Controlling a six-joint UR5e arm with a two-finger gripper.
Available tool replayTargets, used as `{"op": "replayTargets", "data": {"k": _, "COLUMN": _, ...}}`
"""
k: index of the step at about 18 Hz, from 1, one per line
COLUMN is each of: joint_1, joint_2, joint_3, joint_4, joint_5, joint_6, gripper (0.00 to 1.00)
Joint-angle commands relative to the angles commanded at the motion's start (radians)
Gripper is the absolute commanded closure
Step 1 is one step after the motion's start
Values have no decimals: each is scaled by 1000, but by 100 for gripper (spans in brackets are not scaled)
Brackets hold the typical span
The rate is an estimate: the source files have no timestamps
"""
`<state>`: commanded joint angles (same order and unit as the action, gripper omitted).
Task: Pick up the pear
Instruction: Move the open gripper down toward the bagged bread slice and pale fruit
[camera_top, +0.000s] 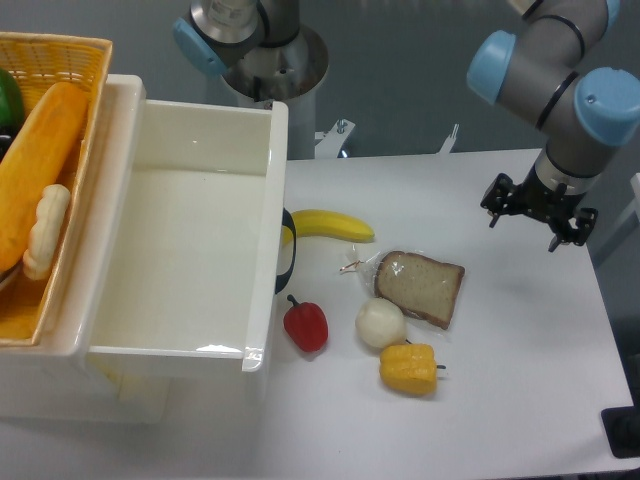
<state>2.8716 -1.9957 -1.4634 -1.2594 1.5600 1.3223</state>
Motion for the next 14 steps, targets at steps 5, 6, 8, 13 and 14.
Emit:
{"op": "replayTargets", "data": {"k": 5, "joint_1": -3, "joint_2": 5, "joint_3": -26, "joint_4": -2, "joint_5": 6, "joint_6": -11, "gripper": 0}}
{"op": "replayTargets", "data": {"k": 6, "joint_1": -5, "joint_2": 6, "joint_3": -28, "joint_4": 0, "joint_5": 6, "joint_6": -12, "gripper": 0}}
{"op": "replayTargets", "data": {"k": 8, "joint_1": -6, "joint_2": 6, "joint_3": -35, "joint_4": 2, "joint_5": 3, "joint_6": -15, "gripper": 0}}
{"op": "replayTargets", "data": {"k": 13, "joint_1": -11, "joint_2": 3, "joint_3": -29, "joint_4": 8, "joint_5": -12, "joint_6": -170, "gripper": 0}}
{"op": "replayTargets", "data": {"k": 14, "joint_1": -12, "joint_2": 2, "joint_3": -26, "joint_4": 14, "joint_5": -11, "joint_6": -176, "gripper": 0}}
